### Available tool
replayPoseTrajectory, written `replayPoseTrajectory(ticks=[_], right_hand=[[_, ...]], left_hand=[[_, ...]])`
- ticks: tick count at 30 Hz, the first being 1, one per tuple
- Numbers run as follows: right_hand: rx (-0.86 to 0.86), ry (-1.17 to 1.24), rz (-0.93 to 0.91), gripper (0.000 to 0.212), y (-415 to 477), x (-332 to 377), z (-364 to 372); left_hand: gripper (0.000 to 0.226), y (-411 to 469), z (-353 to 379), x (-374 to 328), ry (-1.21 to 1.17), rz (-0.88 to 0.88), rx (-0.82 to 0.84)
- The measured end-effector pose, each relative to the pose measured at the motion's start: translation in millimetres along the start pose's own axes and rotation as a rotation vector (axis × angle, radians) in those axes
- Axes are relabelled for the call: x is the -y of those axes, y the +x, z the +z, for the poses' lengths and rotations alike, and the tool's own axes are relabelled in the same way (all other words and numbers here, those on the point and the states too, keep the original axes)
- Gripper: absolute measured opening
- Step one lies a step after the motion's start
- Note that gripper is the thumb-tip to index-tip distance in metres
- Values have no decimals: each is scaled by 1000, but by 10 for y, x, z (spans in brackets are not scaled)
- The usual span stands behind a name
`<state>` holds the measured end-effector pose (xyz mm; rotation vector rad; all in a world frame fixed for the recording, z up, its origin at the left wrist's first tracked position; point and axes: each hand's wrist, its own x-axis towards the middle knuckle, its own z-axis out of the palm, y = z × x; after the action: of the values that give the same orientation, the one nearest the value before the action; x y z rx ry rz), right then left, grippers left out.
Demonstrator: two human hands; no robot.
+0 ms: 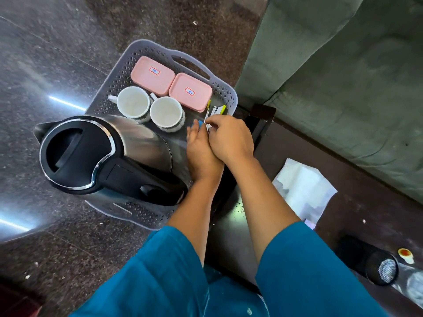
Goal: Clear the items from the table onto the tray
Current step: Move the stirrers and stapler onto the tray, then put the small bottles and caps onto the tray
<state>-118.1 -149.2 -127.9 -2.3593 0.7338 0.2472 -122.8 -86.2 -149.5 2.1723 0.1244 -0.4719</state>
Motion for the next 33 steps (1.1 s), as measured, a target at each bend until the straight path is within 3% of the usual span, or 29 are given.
replayPoseTrajectory(ticks=[3,9,15,25,30,33], right_hand=[[-71,196,26,33,-166,-110,-108],[-267,440,167,36,-789,-817,-469],[-431,470,406,32,-1680,-1984,-982],[-705,345,644,33,-3235,-3885,-1610],[-716,382,864,34,-3737,-4830,-1588],[-656,417,898,32,-3862,-5216,-1491]], left_hand=[[41,-124,40,12,227,157,-13],[41,-791,453,-207,268,381,197],[38,-1860,1396,-434,372,579,506],[28,-3531,2814,-713,445,925,898],[35,-3754,3529,-741,669,1023,914],[36,-3692,3896,-741,769,1021,907]])
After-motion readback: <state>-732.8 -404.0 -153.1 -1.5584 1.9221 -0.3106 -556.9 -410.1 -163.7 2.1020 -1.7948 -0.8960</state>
